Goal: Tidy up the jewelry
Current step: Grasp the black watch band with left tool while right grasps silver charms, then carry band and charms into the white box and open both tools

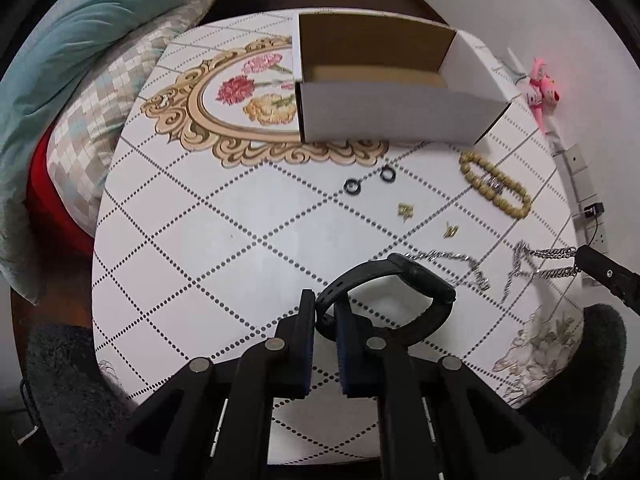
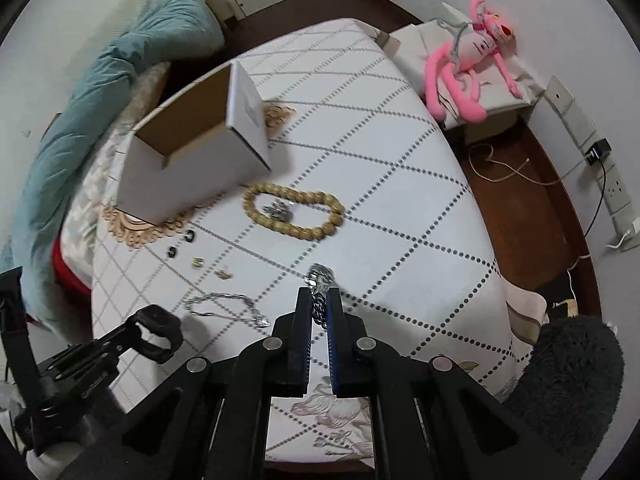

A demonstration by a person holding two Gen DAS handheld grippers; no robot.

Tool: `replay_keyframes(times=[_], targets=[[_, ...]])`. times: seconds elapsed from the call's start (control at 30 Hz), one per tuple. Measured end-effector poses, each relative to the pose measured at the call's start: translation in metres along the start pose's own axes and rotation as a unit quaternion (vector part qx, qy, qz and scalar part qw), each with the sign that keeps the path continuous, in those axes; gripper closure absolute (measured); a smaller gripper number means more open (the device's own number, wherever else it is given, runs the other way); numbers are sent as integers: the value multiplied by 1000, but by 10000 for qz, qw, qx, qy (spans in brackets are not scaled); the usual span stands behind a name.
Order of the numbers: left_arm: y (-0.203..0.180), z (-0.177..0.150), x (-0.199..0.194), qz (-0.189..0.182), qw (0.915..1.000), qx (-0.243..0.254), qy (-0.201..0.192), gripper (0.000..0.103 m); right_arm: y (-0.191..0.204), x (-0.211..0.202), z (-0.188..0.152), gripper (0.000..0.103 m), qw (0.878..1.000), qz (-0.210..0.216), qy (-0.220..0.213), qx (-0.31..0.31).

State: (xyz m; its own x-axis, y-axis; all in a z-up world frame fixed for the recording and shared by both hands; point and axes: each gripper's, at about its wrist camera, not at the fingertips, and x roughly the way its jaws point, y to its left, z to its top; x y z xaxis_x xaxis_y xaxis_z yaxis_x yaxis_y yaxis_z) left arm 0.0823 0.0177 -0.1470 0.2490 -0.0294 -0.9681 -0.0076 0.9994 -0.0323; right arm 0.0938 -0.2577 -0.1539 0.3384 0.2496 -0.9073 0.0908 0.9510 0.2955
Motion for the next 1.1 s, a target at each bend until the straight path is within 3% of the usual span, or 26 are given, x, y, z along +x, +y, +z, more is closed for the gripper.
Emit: replay_keyframes(times=[0.33, 0.63, 0.87, 1.1], targets=[[-23, 24, -23, -260, 9982, -127, -518, 96, 39, -48, 27, 96, 9976, 318, -422, -456], [-18, 87, -50, -527, 9941, -290, -904, 96, 90, -84, 78, 103, 9886, 791, -887, -921], [-16, 141, -34, -525, 9949, -198, -843, 96, 120, -69, 131, 103, 9861, 853, -928, -1087], [-12, 182, -1, -671, 9964, -247, -444, 94, 131, -25, 172, 103, 9893, 788, -585, -1081]])
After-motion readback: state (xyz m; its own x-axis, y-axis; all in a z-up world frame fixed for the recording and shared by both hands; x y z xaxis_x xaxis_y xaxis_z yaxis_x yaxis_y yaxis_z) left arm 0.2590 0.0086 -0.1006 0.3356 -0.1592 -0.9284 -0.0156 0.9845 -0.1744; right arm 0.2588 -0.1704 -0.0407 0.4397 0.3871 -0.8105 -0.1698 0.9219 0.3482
